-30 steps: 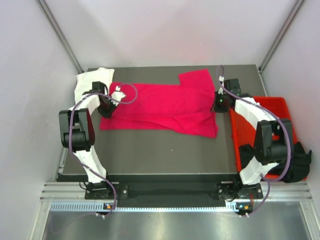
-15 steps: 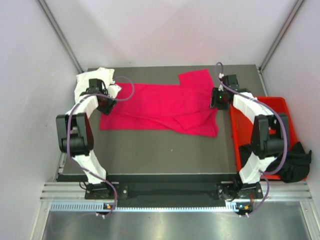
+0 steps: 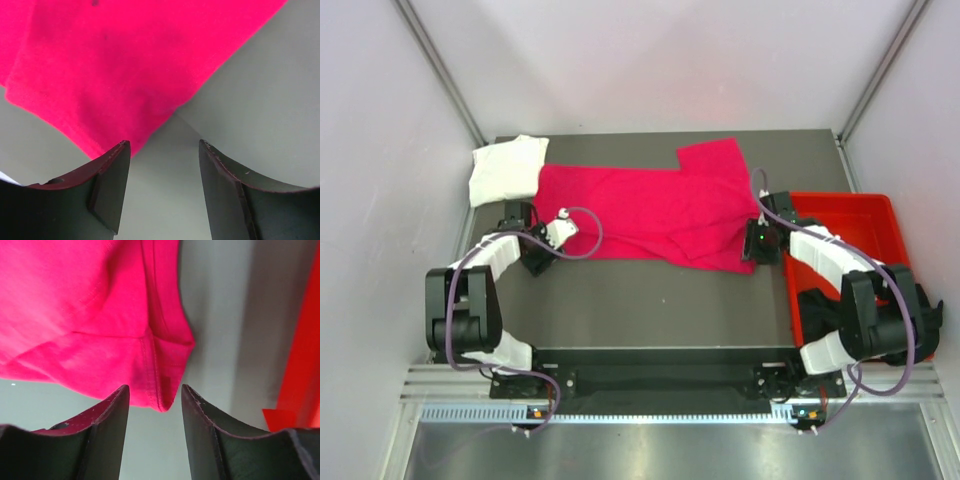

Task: Fold and stack the t-shirts
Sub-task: Fold the tshirt

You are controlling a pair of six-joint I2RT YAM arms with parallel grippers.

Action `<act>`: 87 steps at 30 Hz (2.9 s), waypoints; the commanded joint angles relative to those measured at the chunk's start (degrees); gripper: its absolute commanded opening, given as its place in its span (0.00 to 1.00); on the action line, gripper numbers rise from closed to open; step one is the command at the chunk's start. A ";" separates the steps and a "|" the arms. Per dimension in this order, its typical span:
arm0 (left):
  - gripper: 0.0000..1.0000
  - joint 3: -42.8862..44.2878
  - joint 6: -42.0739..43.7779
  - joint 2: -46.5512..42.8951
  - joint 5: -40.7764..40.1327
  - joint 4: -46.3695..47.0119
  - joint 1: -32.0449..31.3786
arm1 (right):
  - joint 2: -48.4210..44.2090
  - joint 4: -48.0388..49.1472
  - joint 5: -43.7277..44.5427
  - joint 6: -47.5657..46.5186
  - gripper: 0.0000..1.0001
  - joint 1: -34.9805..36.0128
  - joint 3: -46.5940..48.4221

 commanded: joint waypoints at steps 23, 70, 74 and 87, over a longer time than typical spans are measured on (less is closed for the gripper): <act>0.00 -9.21 10.45 -3.69 -2.08 5.96 4.43 | -1.65 -2.03 3.20 -1.75 0.00 -5.92 0.57; 0.67 9.43 -16.80 -9.71 9.22 0.54 -35.05 | -2.90 8.17 -8.06 4.04 0.30 -1.79 -2.61; 0.69 9.78 -16.09 -2.40 4.61 5.67 -45.11 | 1.94 9.75 -10.86 5.45 0.18 -1.62 -1.72; 0.69 12.07 -19.34 17.03 -2.68 21.40 -54.35 | 5.20 7.91 -9.29 9.76 0.08 -0.75 2.05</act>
